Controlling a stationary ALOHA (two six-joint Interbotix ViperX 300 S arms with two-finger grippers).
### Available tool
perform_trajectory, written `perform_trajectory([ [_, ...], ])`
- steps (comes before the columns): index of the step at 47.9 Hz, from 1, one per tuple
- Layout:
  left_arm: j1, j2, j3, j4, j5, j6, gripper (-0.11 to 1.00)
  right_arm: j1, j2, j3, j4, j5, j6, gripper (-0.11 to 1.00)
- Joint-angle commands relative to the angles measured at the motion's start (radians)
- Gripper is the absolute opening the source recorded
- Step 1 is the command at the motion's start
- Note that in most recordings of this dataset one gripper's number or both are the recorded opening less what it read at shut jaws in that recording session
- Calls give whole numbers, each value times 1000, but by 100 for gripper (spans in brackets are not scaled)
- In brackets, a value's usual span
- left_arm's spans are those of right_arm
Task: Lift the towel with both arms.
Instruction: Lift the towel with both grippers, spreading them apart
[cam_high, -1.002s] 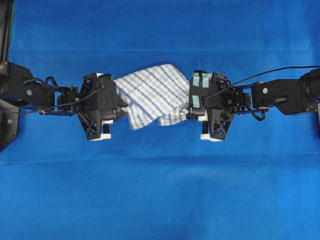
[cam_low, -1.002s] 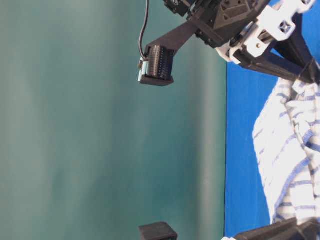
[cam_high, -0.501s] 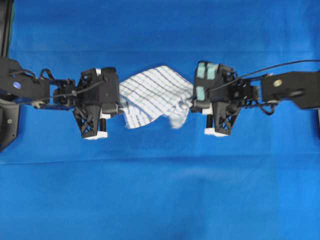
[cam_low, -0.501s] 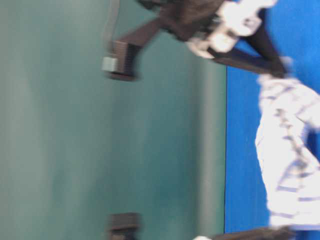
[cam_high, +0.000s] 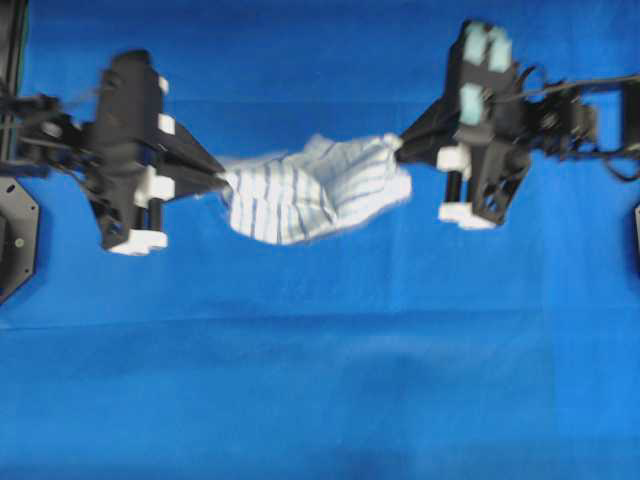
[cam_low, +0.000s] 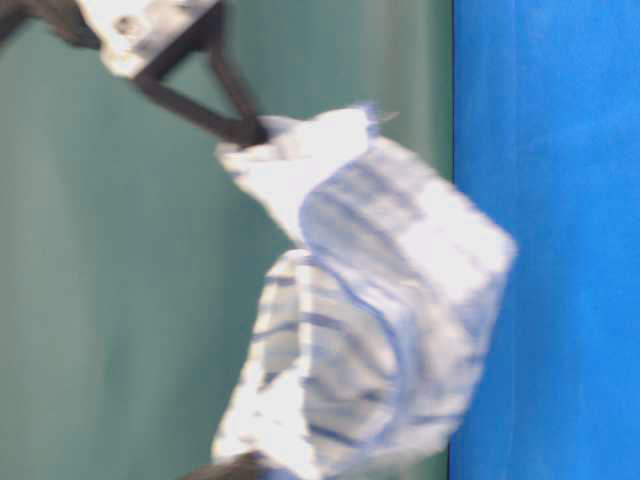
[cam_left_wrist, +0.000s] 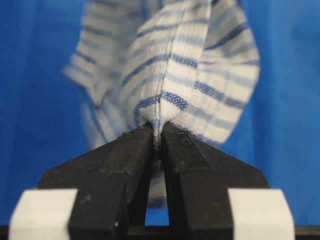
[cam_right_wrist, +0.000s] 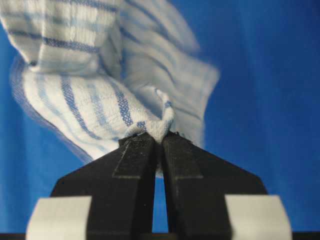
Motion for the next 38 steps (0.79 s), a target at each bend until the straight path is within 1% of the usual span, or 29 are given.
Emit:
perform_trajectory([
  [1,18,-54,-43,2,26,0,3,-8,-55,-64,-18,44,-2,4],
  [9,44,-110,-74,3,71,0,3,-23,-106,-127,-52,107,-2,4],
  [25,98,-193,-158,5,146,3,3,-31,-181,-207,-95,169,-2,4],
  [38,103,-206,-204,6,147,8,3,-31,-196,-233,-101,175,-3,4],
])
